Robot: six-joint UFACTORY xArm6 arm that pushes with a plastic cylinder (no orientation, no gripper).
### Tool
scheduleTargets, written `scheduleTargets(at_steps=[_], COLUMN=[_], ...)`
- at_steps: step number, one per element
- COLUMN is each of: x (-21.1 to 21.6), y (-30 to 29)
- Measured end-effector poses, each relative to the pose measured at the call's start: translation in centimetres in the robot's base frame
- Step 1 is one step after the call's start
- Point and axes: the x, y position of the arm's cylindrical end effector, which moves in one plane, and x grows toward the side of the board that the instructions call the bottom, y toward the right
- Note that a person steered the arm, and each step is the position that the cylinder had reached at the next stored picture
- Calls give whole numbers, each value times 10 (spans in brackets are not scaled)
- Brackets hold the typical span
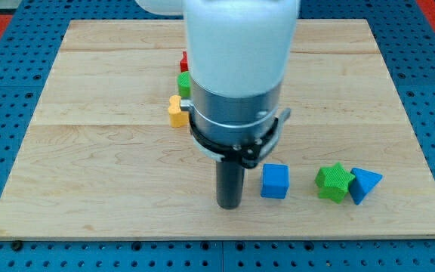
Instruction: Adjust the blue cube to the left of the green star
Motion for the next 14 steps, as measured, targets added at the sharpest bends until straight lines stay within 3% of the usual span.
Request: scheduleTargets(at_steps=[3,8,9,11,14], x=[-18,-18,-25,-80,-76], y=[48,65,51,45,93])
